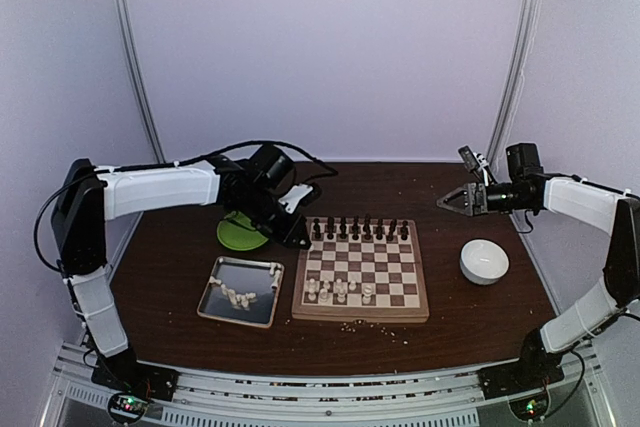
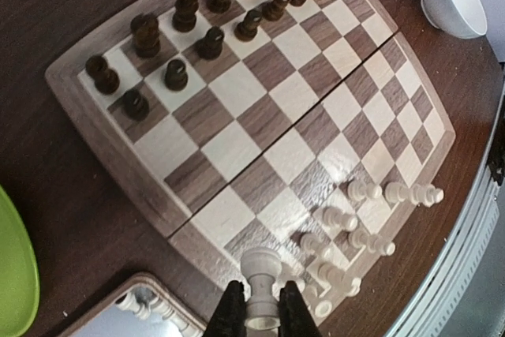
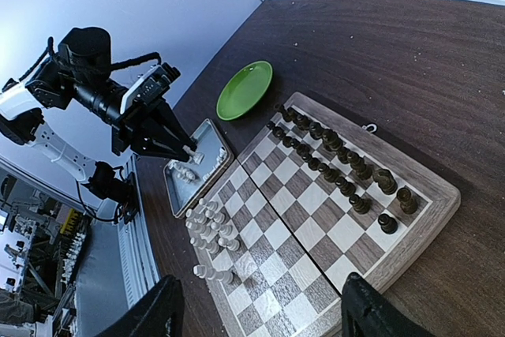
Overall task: Set up the chess pieces on the board
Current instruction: Place the rook on the chessboard.
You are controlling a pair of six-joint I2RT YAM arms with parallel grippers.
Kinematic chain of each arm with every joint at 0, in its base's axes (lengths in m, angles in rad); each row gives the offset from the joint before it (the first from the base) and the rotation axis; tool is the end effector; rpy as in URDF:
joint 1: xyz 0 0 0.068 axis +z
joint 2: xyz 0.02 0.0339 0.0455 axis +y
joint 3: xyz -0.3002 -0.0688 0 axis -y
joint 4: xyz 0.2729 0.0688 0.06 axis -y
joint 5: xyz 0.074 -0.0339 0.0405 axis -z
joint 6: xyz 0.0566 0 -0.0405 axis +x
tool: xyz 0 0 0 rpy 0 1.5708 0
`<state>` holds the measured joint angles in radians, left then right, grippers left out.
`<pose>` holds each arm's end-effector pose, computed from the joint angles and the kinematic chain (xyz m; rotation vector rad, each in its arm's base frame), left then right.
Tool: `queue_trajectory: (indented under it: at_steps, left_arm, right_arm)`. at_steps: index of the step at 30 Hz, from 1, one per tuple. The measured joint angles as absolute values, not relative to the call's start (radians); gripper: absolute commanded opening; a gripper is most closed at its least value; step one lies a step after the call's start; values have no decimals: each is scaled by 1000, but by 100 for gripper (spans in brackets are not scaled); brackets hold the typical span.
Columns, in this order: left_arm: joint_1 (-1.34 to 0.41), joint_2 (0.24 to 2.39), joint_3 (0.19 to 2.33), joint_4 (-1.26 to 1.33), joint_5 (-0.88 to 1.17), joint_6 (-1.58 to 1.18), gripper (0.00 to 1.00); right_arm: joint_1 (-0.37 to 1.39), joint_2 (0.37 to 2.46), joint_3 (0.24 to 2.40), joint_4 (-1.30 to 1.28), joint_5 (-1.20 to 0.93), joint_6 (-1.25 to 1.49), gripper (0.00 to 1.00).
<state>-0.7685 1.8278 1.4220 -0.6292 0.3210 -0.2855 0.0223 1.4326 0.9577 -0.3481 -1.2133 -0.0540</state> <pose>0.3010 -0.3158 0.2414 0.7728 2.6289 -0.7610 0.3113 0.0600 0.2706 -0.6271 1.9992 1.3902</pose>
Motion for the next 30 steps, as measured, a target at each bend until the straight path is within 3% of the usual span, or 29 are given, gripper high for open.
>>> queue_trajectory:
  at_steps: [11, 30]
  left_arm:
    - [-897, 2108, 1793, -748, 181, -222, 5]
    - [-958, 2278, 1937, -868, 153, -184, 12]
  right_arm:
    - [22, 1431, 959, -351, -1212, -58, 68]
    - [22, 1430, 959, -356, -1212, -67, 68]
